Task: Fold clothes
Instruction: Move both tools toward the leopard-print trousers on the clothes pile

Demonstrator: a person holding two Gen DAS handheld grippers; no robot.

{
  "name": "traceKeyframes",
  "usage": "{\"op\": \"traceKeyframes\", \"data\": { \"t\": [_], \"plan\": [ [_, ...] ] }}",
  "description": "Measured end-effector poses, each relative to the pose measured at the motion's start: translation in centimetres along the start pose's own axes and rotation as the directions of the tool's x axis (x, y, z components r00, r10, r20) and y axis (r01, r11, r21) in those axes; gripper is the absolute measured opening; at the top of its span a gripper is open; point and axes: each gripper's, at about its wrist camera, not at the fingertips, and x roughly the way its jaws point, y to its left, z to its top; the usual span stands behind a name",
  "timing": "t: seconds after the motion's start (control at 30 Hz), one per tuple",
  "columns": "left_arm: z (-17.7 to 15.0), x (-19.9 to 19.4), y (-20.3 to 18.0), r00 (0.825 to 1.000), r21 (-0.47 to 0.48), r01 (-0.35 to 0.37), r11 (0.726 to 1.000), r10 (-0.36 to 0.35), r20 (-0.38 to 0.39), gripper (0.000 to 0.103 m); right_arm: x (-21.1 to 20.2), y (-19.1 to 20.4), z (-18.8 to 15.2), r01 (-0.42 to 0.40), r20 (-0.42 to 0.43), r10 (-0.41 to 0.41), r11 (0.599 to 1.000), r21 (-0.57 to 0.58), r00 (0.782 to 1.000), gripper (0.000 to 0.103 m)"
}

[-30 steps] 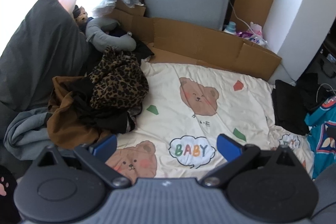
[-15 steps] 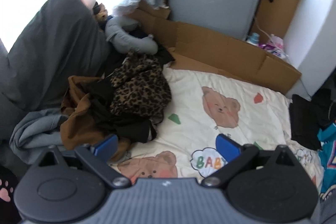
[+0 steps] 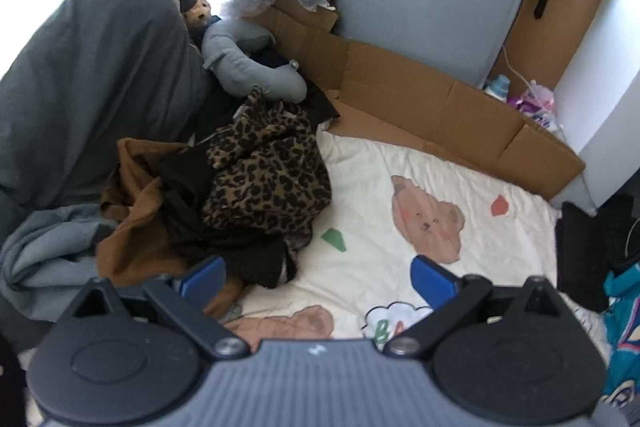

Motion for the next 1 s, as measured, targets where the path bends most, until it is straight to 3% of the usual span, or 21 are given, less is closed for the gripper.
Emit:
{"op": "traceKeyframes", "data": {
  "t": [0.2,0.33,0.47,0.63,0.83,1.0],
  "plan": [
    [0.8,1.2,1.1,0.998,-0.049,0.006,0.999,-0.003,0.057,0.100,2.0,-0.2,1.7,0.005,-0.012,-0.005,0.999,0.035,1.000,0.103],
    [1.4,2.6,1.5,0.998,-0.035,-0.010,0.999,0.013,0.063,0.099,3.8,-0.4,2.9,-0.009,-0.038,0.009,1.000,0.004,0.999,0.103],
    [1.8,3.9,2.3,0.993,-0.035,-0.075,0.997,0.078,0.085,0.094,6.2,0.0,3.8,-0.035,-0.067,0.032,0.998,-0.045,0.997,0.103],
    [2.2,6.3,4.4,0.995,-0.086,-0.059,0.995,0.065,0.069,0.093,9.2,1.2,4.9,-0.064,-0.079,0.055,0.991,-0.118,0.995,0.103],
    [2.6,9.0,5.8,0.996,-0.075,-0.048,0.996,0.053,0.065,0.093,12.8,2.5,5.6,-0.189,-0.144,0.169,0.972,-0.141,0.975,0.102],
    [2.4,12.1,6.3,0.997,-0.046,-0.053,0.998,0.056,0.054,0.093,16.0,3.3,5.2,-0.240,-0.179,0.208,0.955,-0.176,0.962,0.102]
  ]
}}
